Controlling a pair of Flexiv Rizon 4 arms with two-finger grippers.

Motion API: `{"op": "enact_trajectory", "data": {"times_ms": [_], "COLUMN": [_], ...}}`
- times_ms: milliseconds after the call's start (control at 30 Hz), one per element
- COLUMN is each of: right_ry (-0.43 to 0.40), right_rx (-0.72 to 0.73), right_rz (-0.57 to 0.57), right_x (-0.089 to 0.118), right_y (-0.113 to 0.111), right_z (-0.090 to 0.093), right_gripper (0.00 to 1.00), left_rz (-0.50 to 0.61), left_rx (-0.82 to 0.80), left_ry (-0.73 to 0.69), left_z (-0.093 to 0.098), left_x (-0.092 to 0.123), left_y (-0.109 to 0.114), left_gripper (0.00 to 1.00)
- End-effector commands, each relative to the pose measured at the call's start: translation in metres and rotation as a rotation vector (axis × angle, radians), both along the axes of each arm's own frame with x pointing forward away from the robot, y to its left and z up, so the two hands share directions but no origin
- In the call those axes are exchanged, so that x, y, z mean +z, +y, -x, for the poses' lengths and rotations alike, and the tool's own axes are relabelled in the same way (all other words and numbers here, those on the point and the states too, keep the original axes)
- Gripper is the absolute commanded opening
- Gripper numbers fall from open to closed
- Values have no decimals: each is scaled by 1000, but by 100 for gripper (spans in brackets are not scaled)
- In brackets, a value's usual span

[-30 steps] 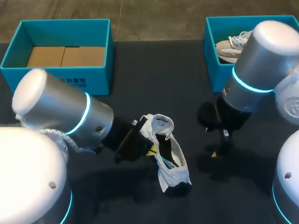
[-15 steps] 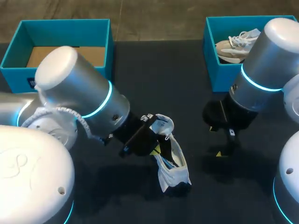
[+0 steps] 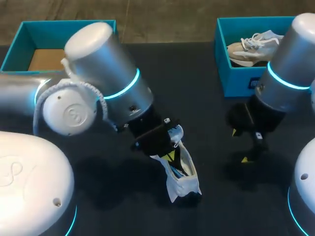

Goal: Take the shoe out of the shoebox, open the shoe tongue, remove and reinsert the insole, then place the shoe into the shoebox

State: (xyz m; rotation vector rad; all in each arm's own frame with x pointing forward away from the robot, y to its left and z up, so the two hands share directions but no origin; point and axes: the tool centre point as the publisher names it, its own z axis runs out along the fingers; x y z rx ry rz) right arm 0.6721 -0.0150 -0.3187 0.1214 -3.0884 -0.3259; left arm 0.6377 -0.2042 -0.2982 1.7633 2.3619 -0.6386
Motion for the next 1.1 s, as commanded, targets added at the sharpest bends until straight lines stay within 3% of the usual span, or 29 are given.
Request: {"op": "enact_trajectory", "data": {"times_ms": [33,200,267,667,900,1100], "right_ry": [-3,-3,4,4,4,14], "right_rx": [10,-16,-43,-43,-43,-43], "right_rz": [-13,-19,-19,-19,-19,-16], "right_x": [5,7,6,6,6,14], "right_y": [-14,-25,-28,-28,-28,-49], "right_z": [3,0,0,0,0,-1], "right_gripper": [100,100,100,100,100,100], "left_rz": [-137,-233,-294,-284,-299,-307], "left_rx": [-39,-64,-58,-37,-20,-48], "left_ry": [16,4,-63,-99,-37,-24], "left_z": [0,3,6,5,-4,-7], "left_x": [1,-1,-4,-2,-10,-16], "left_y": [-8,-5,1,6,3,-2], "left_gripper": [0,0,0,0,0,0]}}
